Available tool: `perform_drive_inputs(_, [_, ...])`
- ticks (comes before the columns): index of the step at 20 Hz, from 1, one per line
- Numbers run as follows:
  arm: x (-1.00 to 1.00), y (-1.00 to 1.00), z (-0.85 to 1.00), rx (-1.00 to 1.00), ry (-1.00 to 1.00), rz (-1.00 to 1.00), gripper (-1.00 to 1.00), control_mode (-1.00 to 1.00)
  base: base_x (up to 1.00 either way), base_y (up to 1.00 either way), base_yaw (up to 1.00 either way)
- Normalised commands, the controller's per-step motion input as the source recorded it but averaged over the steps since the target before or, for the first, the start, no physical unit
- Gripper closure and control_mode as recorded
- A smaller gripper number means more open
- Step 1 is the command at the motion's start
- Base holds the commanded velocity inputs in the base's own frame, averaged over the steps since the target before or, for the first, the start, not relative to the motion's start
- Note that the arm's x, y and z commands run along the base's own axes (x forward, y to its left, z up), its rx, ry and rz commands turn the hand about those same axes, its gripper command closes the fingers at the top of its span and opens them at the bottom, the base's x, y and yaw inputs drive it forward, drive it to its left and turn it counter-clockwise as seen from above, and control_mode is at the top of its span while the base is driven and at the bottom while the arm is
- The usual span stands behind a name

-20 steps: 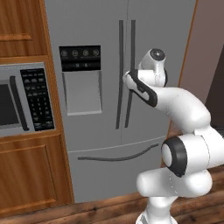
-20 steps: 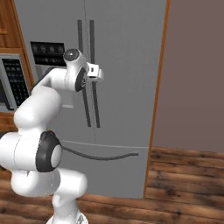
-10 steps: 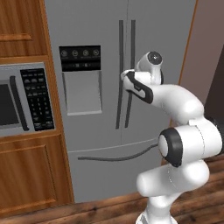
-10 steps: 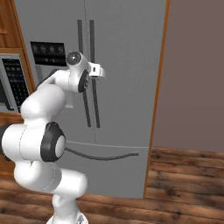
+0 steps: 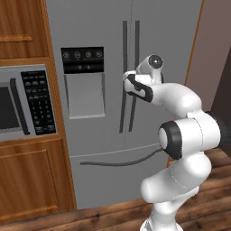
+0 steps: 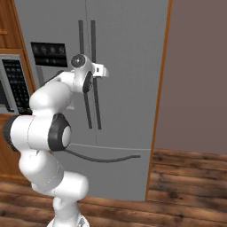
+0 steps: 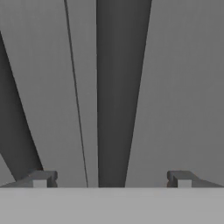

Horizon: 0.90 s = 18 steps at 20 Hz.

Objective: Retrieve the butter from the fridge and place it on a plate on the dining table. Then retrieve the butter knife by the fridge and place it near the plate.

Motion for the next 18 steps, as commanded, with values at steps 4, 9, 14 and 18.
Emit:
perform_drive_inputs(4, [0.44, -0.01, 0.00, 0.00, 0.00, 0.00, -1.00, -1.00, 0.00, 0.00, 0.00])
perform_drive_inputs(9, [0.31, -0.01, -0.01, 0.00, -0.05, 0.01, -1.00, -1.00, 0.00, 0.00, 0.00])
perform_drive_inputs(14, [0.23, 0.00, 0.00, 0.00, -0.03, 0.00, -1.00, -1.00, 0.00, 0.00, 0.00])
perform_drive_inputs(18, [0.24, 0.00, 0.00, 0.00, -0.03, 0.00, 1.00, -1.00, 0.00, 0.00, 0.00])
